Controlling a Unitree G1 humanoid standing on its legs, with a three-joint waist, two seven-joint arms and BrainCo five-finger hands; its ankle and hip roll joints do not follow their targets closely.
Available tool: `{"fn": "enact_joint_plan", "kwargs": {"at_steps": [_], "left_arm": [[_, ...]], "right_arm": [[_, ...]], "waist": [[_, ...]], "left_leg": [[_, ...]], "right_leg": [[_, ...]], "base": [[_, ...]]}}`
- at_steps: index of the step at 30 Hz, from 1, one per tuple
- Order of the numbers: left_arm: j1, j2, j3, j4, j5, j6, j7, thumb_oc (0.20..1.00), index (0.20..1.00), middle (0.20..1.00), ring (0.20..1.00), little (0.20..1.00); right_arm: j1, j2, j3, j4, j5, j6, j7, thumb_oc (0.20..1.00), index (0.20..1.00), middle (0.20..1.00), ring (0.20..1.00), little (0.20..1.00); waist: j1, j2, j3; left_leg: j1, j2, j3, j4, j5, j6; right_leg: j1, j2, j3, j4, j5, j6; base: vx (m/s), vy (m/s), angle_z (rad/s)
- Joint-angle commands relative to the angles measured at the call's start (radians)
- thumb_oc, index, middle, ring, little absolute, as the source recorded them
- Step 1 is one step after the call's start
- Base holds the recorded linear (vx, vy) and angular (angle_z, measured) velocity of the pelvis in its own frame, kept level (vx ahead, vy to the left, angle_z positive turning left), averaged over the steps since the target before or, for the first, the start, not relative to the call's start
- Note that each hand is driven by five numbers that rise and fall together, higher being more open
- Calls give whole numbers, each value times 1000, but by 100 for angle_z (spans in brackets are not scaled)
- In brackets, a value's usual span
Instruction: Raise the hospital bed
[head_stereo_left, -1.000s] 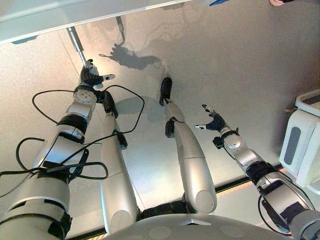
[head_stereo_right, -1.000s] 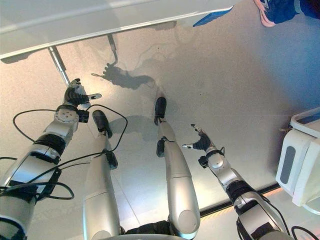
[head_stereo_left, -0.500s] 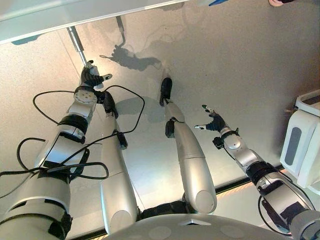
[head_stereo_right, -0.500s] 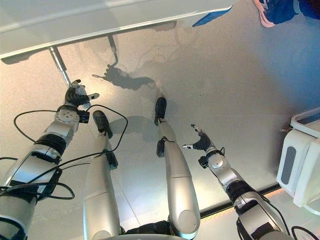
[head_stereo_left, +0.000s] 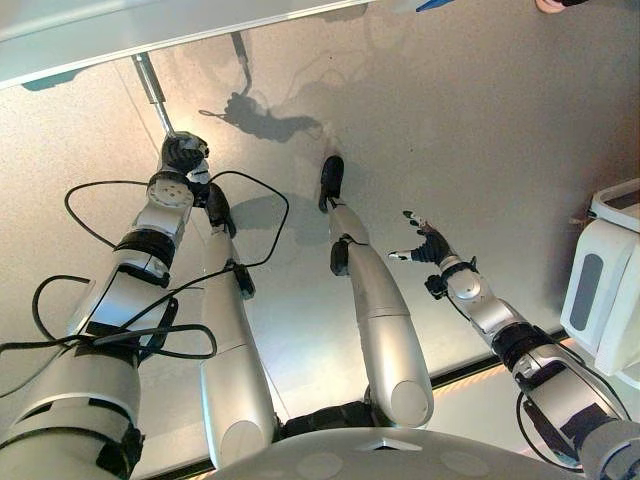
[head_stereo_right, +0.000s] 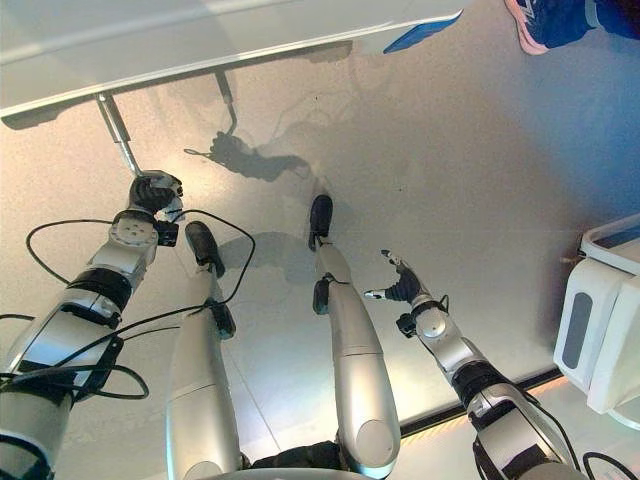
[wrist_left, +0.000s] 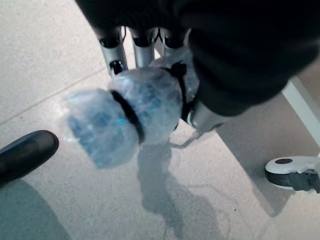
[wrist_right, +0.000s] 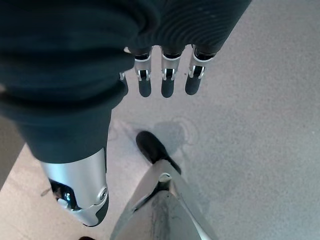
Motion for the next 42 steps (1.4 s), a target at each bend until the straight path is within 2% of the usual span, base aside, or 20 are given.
{"fn": "enact_joint_plan", "kwargs": {"at_steps": [1, 8, 9, 10, 42], "left_arm": [[33, -13, 17, -23, -1, -8, -17, 200, 200, 200, 200, 200], [34, -15, 10, -23, -1, -8, -27, 200, 200, 200, 200, 200], [36, -17, 10, -26, -4, -7, -28, 282, 282, 282, 282, 282], [36, -16, 7, -29, -6, -7, -30, 1000, 1000, 1000, 1000, 1000], [40, -30, 7, -25, 2, -1, -27, 1000, 1000, 1000, 1000, 1000]], "right_arm": [[49, -75, 15, -22, 16, 9, 4, 1000, 1000, 1000, 1000, 1000], [46, -73, 17, -18, 17, 10, 3, 1000, 1000, 1000, 1000, 1000], [47, -73, 16, -18, 17, 11, 3, 1000, 1000, 1000, 1000, 1000], [49, -75, 16, -26, 16, 12, 4, 1000, 1000, 1000, 1000, 1000], [52, -74, 26, -30, 13, 10, 5, 1000, 1000, 1000, 1000, 1000]], "waist": [[14, -13, -8], [14, -10, -8], [15, -10, -8], [14, -11, -8], [17, -9, -8]], "left_leg": [[-40, -14, 3, -18, 63, 2], [-44, -14, 4, -17, 65, 3], [-43, -14, 3, -18, 65, 3], [-43, -14, 5, -19, 66, 3], [-51, -18, 2, -19, 75, 0]], "right_leg": [[-21, -29, 41, 57, -9, 158], [-25, -29, 42, 58, -8, 157], [-24, -29, 42, 57, -8, 157], [-24, -29, 41, 56, -6, 157], [-29, -30, 39, 54, -1, 156]], "base": [[0, 0, 0], [0, 0, 0], [0, 0, 0], [0, 0, 0], [0, 0, 0]]}}
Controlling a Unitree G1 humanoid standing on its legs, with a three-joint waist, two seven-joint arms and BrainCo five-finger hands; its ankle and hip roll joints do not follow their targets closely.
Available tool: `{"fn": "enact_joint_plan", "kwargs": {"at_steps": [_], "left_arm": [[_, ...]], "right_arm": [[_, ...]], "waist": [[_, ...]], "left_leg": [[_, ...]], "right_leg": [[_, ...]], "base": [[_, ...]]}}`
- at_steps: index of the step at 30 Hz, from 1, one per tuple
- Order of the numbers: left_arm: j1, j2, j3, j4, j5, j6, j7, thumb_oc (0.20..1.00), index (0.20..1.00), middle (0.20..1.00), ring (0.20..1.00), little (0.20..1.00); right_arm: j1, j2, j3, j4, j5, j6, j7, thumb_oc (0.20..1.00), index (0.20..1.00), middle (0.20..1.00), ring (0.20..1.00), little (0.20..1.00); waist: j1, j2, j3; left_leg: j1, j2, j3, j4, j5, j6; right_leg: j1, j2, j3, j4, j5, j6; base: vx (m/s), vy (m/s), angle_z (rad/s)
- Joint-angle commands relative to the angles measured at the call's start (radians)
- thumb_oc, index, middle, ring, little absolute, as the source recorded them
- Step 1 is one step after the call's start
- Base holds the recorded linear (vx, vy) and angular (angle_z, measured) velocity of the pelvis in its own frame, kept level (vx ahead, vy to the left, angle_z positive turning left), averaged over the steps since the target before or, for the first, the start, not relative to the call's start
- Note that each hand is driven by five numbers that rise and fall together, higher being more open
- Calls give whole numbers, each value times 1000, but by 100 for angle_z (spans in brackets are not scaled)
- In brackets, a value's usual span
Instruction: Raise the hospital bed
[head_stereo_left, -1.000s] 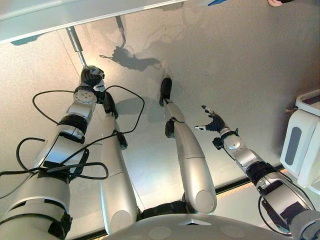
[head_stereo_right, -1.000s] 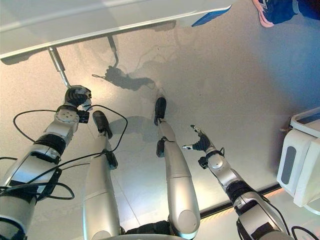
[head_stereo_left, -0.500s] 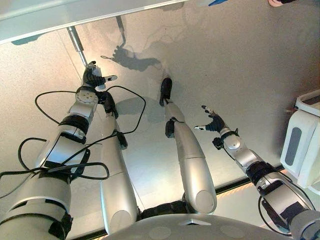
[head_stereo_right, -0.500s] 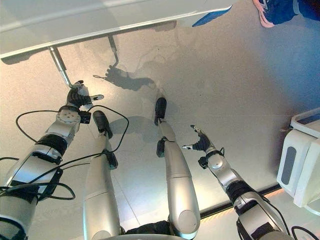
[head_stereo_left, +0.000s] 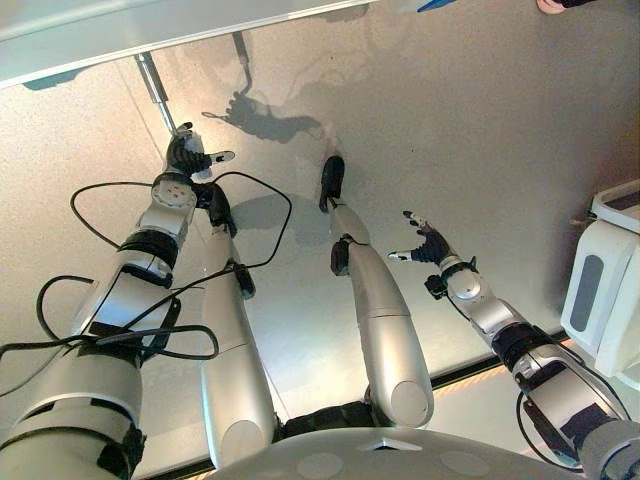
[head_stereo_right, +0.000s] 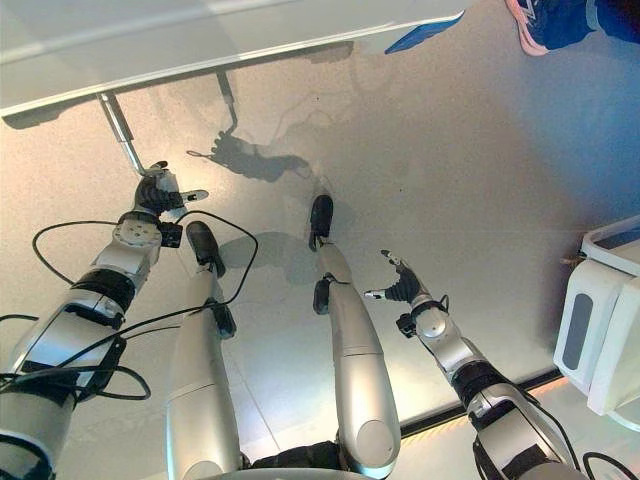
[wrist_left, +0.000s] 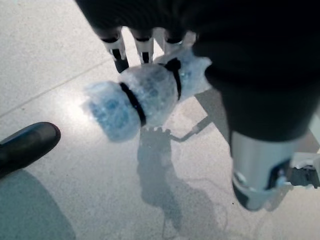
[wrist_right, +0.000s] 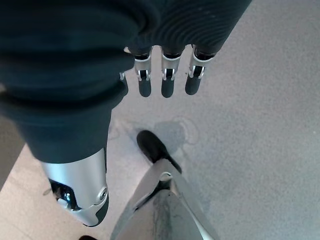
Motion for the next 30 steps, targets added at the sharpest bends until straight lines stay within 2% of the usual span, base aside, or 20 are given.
{"fn": "enact_joint_plan", "kwargs": {"at_steps": [1, 19, 20, 21, 22, 23, 30], "left_arm": [[40, -20, 7, -22, 3, -2, -7, 1000, 1000, 1000, 1000, 1000], [67, -31, 23, -10, -2, 2, -10, 1000, 1000, 1000, 1000, 1000], [68, -30, 19, -12, -2, 1, -13, 846, 846, 846, 846, 846], [68, -30, 19, -12, -2, 1, -13, 467, 467, 467, 467, 467], [67, -27, 18, -23, -1, -5, -9, 467, 467, 467, 467, 467], [66, -26, 17, -28, -1, -5, -8, 200, 200, 200, 200, 200], [78, -23, 19, -28, 3, -5, -11, 200, 200, 200, 200, 200]], "right_arm": [[50, -72, 26, -23, 12, 10, 4, 1000, 1000, 1000, 1000, 1000], [55, -75, 27, -25, 10, 11, 3, 1000, 1000, 1000, 1000, 1000], [57, -74, 29, -22, 11, 11, 4, 1000, 1000, 1000, 1000, 1000], [57, -74, 29, -22, 11, 11, 4, 1000, 1000, 1000, 1000, 1000], [58, -75, 29, -23, 9, 11, 4, 1000, 1000, 1000, 1000, 1000], [58, -75, 29, -26, 9, 11, 4, 1000, 1000, 1000, 1000, 1000], [64, -76, 29, -25, 9, 10, 6, 1000, 1000, 1000, 1000, 1000]], "waist": [[14, -9, -8], [15, -15, -8], [15, -14, -8], [15, -14, -8], [15, -13, -8], [15, -13, -8], [18, -11, -8]], "left_leg": [[-50, -17, 2, -22, 76, 0], [-48, -16, 2, -22, 79, -1], [-48, -17, 3, -20, 79, -1], [-48, -16, 3, -20, 79, -1], [-49, -16, 3, -20, 79, -1], [-49, -17, 3, -19, 79, -1], [-50, -20, 3, -25, 83, -1]], "right_leg": [[-28, -29, 39, 51, 1, 156], [-25, -30, 34, 47, 6, 156], [-24, -29, 35, 48, 6, 155], [-24, -29, 35, 48, 6, 155], [-25, -29, 36, 48, 6, 155], [-24, -29, 37, 47, 6, 155], [-25, -30, 37, 45, 7, 156]], "base": [[0, 0, 0], [0, 0, 0], [0, 0, 0], [0, 0, 0], [0, 0, 0], [0, 0, 0], [0, 0, 0]]}}
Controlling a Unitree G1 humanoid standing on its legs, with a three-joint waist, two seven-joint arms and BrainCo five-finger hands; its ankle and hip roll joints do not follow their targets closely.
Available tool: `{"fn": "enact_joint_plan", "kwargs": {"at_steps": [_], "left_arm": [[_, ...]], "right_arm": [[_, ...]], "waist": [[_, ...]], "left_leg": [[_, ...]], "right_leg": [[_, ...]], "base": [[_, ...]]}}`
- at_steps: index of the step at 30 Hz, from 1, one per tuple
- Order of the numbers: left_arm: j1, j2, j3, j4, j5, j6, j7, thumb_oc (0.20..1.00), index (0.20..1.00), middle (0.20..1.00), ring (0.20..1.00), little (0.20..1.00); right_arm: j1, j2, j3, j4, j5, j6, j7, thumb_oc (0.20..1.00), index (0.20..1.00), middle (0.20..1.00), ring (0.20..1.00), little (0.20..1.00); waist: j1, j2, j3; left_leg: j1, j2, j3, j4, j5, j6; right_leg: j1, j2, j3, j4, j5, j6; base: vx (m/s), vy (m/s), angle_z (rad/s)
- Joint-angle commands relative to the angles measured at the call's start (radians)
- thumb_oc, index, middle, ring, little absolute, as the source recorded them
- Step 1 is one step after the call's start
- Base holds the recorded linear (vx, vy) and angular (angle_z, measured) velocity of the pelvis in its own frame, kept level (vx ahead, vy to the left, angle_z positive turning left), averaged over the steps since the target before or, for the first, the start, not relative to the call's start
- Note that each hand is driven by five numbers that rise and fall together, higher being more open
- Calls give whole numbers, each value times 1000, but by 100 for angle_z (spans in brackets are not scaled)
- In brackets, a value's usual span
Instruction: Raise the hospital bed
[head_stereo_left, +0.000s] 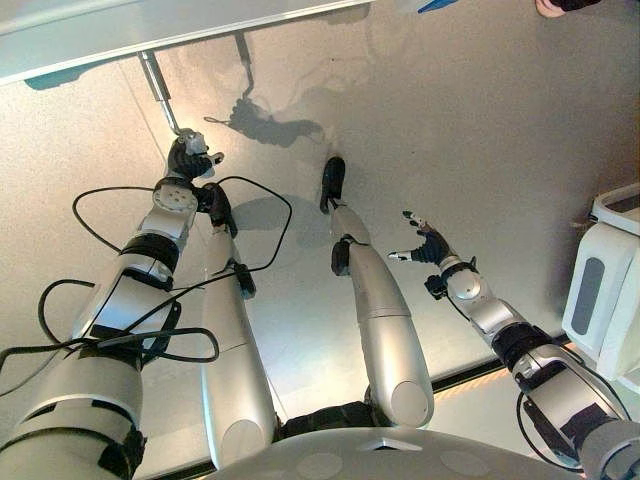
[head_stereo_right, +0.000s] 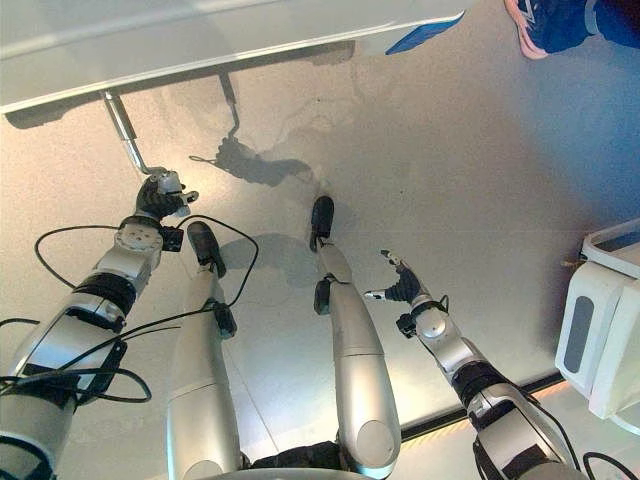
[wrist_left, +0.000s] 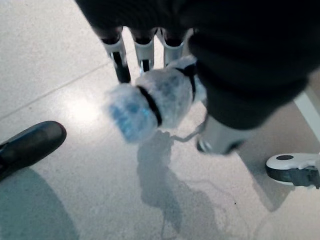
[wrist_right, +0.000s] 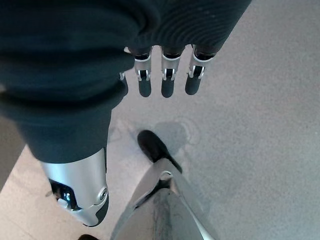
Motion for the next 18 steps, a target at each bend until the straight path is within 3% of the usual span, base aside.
{"fn": "enact_joint_plan", "kwargs": {"at_steps": [1, 18], "left_arm": [[61, -24, 16, -18, 3, -4, -12, 200, 200, 200, 200, 200], [52, -29, 11, -30, -5, -8, -9, 200, 200, 200, 200, 200]], "right_arm": [[64, -75, 27, -29, 9, 10, 6, 1000, 1000, 1000, 1000, 1000], [65, -68, 31, -23, 10, 9, 5, 1000, 1000, 1000, 1000, 1000]], "waist": [[14, -10, -8], [11, -8, -8]], "left_leg": [[-52, -20, 3, -27, 83, -2], [-52, -18, 8, -38, 91, -5]], "right_leg": [[-26, -29, 38, 37, 7, 156], [-30, -27, 40, 37, 8, 159]], "base": [[0, 0, 0], [0, 0, 0]]}}
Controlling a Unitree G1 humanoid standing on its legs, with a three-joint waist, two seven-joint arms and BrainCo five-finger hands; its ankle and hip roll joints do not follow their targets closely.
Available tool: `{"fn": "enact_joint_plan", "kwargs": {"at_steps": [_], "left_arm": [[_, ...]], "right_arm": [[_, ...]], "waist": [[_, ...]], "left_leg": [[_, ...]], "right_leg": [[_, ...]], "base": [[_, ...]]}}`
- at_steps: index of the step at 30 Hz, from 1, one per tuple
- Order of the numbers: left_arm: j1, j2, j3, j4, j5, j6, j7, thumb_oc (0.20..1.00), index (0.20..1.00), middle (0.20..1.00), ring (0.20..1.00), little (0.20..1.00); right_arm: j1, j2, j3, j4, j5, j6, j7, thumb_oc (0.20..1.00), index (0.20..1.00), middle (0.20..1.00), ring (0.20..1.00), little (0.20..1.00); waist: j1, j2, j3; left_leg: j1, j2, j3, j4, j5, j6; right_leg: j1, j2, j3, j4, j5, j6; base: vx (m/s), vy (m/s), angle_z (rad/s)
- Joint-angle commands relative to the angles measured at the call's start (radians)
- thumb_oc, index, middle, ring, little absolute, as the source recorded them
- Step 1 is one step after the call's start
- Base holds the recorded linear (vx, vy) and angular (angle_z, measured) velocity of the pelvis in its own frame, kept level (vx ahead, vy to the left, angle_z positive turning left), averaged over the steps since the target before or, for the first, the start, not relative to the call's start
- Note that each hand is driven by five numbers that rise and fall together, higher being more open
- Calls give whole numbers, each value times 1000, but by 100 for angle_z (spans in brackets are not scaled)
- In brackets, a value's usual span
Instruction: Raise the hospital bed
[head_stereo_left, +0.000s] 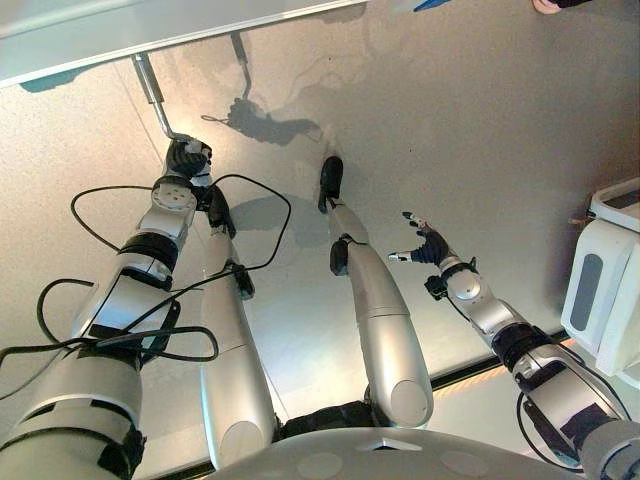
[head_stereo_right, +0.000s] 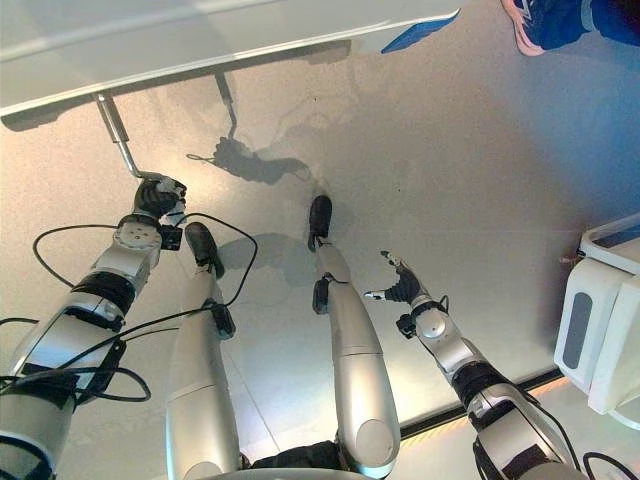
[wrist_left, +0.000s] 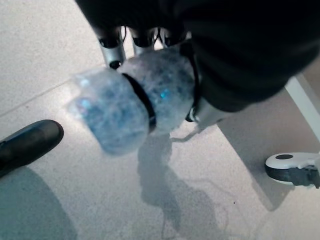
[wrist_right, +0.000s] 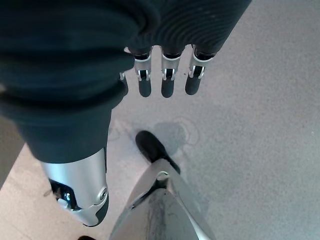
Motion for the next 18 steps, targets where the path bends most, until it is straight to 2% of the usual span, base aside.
{"fn": "enact_joint_plan", "kwargs": {"at_steps": [1, 17, 18], "left_arm": [[55, -28, 9, -34, 1, -19, -13, 200, 200, 200, 200, 200], [51, -54, -8, -52, -2, -24, -9, 200, 200, 200, 200, 200], [44, -69, -31, -85, 3, -28, -7, 200, 200, 200, 200, 200]], "right_arm": [[66, -68, 28, -25, 11, 10, 5, 1000, 1000, 1000, 1000, 1000], [63, -64, 37, -26, 8, 11, 1, 1000, 1000, 1000, 1000, 1000], [66, -68, 37, -40, 7, 11, 1, 1000, 1000, 1000, 1000, 1000]], "waist": [[16, -9, -8], [12, -7, -8], [10, -6, -8]], "left_leg": [[-52, -17, 7, -37, 89, -5], [-46, -17, 11, -44, 91, -6], [-49, -18, 9, -44, 92, -7]], "right_leg": [[-30, -27, 40, 37, 8, 159], [-32, -25, 42, 37, 8, 159], [-36, -23, 42, 42, 5, 159]], "base": [[0, 0, 0], [0, 0, 0], [0, 0, 0]]}}
